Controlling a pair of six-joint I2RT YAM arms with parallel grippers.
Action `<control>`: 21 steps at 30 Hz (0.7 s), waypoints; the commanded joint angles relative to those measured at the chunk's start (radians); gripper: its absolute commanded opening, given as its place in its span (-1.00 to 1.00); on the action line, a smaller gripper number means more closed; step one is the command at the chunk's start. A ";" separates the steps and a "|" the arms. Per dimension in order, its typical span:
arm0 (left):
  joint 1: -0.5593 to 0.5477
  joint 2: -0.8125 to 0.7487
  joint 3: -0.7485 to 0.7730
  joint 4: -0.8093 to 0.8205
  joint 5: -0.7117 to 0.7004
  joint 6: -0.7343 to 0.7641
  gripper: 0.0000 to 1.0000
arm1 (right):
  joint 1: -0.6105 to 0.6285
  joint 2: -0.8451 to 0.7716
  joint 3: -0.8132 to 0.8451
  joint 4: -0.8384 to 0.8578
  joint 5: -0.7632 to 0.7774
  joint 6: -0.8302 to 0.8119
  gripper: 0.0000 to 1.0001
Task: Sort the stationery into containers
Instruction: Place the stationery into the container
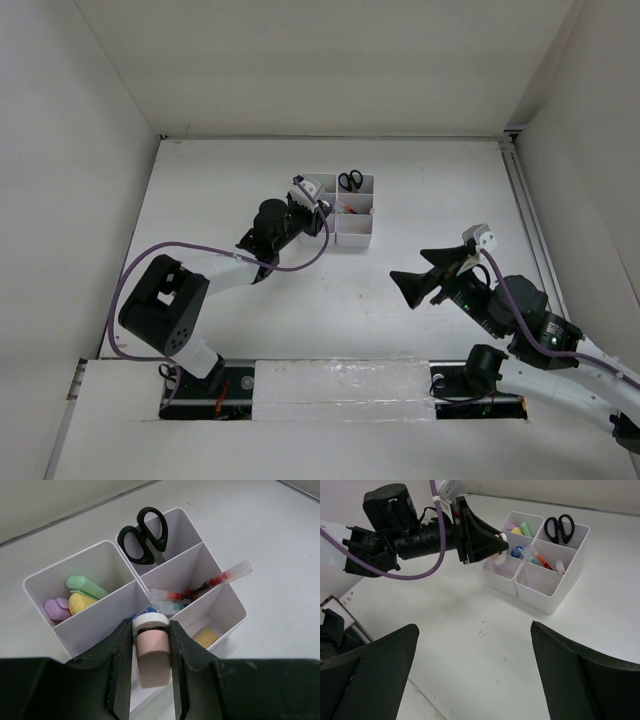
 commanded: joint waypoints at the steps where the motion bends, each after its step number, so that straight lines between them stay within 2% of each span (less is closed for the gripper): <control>1: 0.000 0.003 -0.004 0.066 0.001 0.012 -1.00 | 0.006 -0.013 0.005 0.012 -0.004 -0.002 1.00; 21: 0.000 0.061 -0.015 0.096 -0.019 0.031 -1.00 | 0.006 -0.013 0.005 0.030 -0.023 -0.011 1.00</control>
